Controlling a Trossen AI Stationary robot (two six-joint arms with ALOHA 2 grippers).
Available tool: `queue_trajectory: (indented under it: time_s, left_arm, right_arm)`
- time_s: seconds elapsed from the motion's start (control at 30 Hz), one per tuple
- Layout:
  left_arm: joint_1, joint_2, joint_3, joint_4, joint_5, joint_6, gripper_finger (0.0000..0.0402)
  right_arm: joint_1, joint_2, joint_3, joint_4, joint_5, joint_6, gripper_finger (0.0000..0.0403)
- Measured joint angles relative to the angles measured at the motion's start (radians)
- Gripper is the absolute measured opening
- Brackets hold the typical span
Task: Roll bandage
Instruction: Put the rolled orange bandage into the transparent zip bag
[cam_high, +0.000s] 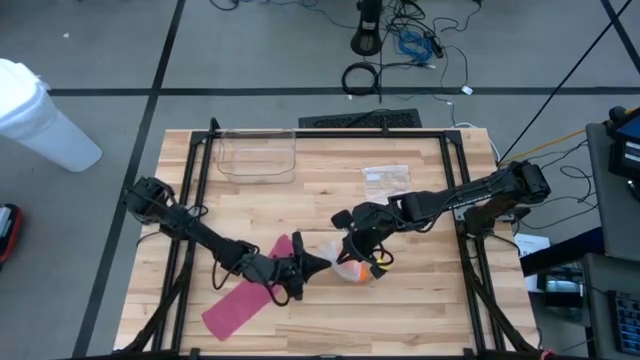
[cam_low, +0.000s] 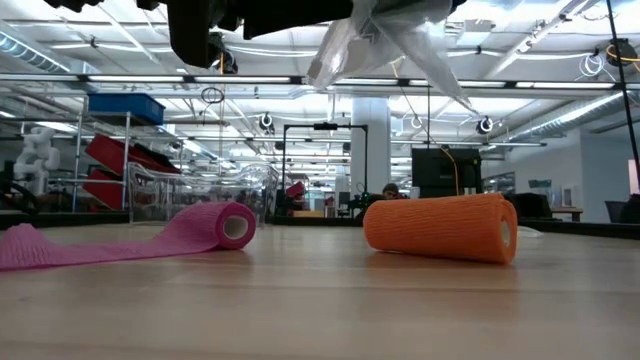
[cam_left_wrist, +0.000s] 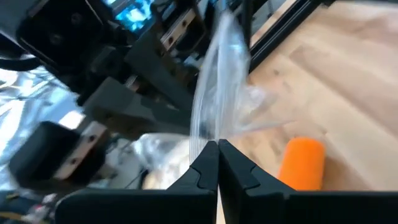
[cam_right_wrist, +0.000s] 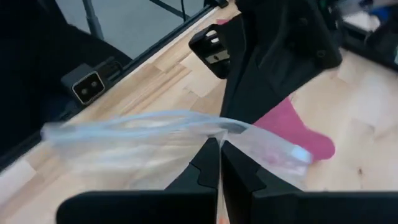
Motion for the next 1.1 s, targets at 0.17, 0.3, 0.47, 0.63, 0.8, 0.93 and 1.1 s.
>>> queue_trajectory:
  time_s: [0.17, 0.3, 0.47, 0.63, 0.8, 0.93, 1.1]
  left_arm:
    - [-0.024, 0.0, 0.009, -0.024, -0.129, 0.028, 0.0001]
    - [-0.023, 0.0, 0.057, -0.158, -0.173, -0.002, 0.0001]
    - [-0.012, 0.0, 0.102, -0.312, -0.178, -0.086, 0.0]
    - [-0.001, 0.0, 0.109, -0.344, -0.181, -0.107, 0.0]
    - [0.013, 0.0, 0.109, -0.375, -0.181, -0.147, 0.0]
    - [0.028, 0.001, 0.109, -0.406, -0.181, -0.188, 0.0]
    - [0.042, 0.001, 0.109, -0.428, -0.181, -0.211, 0.0]
  right_arm:
    - [-0.001, -0.033, 0.0, -0.073, 0.161, 0.094, 0.0026]
    - [-0.002, -0.085, 0.0, -0.146, 0.5, 0.246, 0.0056]
    - [-0.003, -0.162, 0.0, -0.194, 0.696, 0.324, 0.0064]
    - [0.028, -0.206, 0.0, -0.136, 0.646, 0.302, 0.0053]
    - [0.057, -0.167, 0.0, -0.084, 0.545, 0.305, 0.0055]
    - [0.062, -0.108, 0.0, -0.087, 0.572, 0.323, 0.0076]
    - [0.051, -0.058, 0.0, -0.083, 0.568, 0.387, 0.0123]
